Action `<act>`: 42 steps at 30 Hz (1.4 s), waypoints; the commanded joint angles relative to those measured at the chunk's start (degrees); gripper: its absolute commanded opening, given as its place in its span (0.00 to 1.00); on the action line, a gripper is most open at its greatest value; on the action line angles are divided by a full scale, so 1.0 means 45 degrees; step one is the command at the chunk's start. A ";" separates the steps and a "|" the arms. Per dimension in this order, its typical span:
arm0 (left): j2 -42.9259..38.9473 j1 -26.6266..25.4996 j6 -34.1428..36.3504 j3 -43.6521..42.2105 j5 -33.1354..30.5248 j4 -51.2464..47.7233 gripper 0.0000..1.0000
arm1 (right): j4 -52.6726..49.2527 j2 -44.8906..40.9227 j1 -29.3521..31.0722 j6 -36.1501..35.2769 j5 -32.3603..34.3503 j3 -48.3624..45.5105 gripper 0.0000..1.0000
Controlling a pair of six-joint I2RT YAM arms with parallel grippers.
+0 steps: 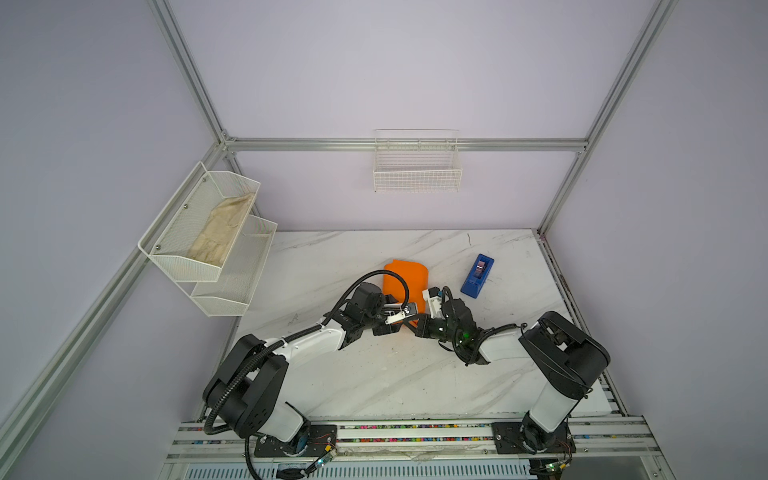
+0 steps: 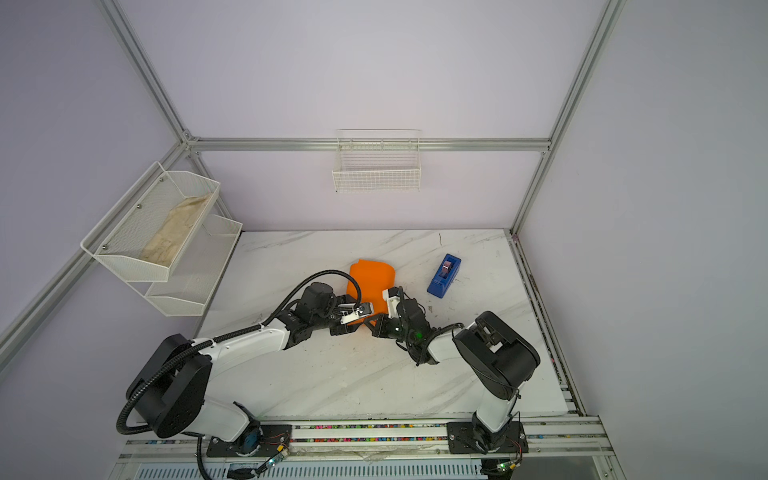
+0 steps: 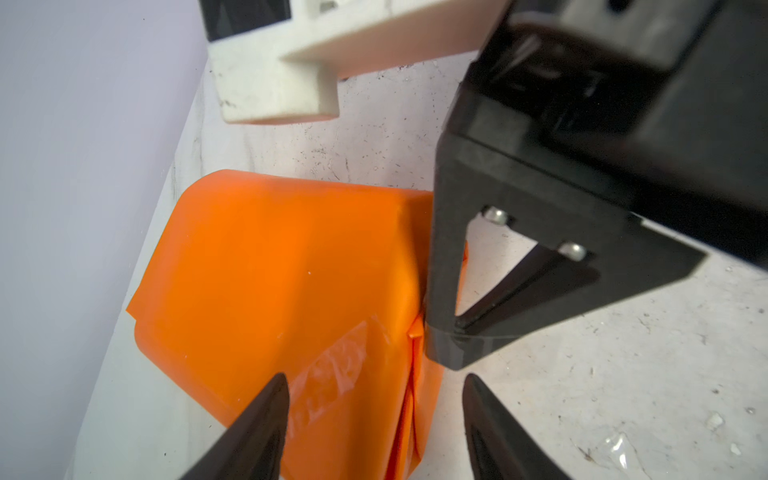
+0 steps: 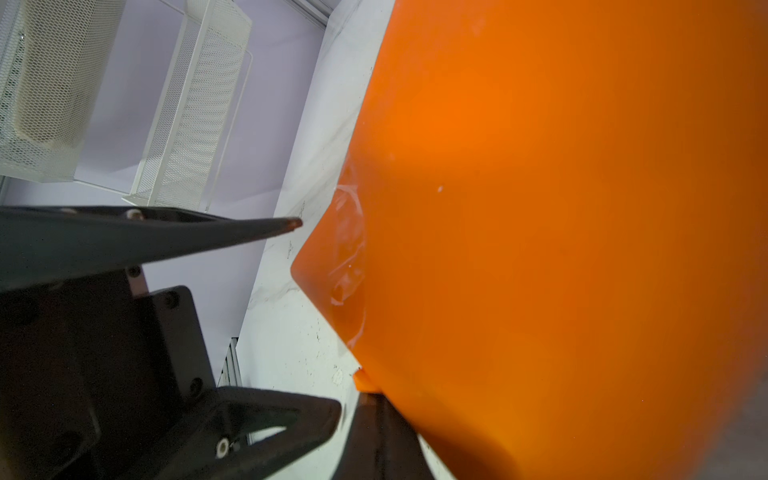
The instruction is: Wrap the gift box in paper
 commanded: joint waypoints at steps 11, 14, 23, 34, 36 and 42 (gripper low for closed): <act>0.0676 0.0084 0.1045 0.1078 0.0117 0.0198 0.70 | 0.0185 0.0021 -0.0024 0.0138 -0.0051 0.0292 0.00; 0.0806 0.0082 0.0907 0.1039 -0.0172 0.0755 0.70 | 0.0170 0.0021 -0.0015 0.0142 -0.0070 0.0311 0.00; 0.0290 0.0083 0.0104 0.1058 -0.0523 0.1771 0.70 | 0.0189 0.0012 -0.0014 0.0146 -0.0063 0.0243 0.00; -0.0874 0.0427 -0.0733 0.0737 -0.0672 0.2561 0.70 | 0.0186 0.0041 -0.0043 0.0173 -0.0079 0.0218 0.00; -0.0962 0.0541 -0.0931 0.0689 -0.0628 0.2701 0.70 | 0.0182 0.0060 -0.0043 0.0171 -0.0077 0.0218 0.00; -0.1449 0.0783 -0.1421 0.0869 -0.0770 0.2707 0.70 | 0.0177 0.0071 -0.0045 0.0178 -0.0089 0.0219 0.00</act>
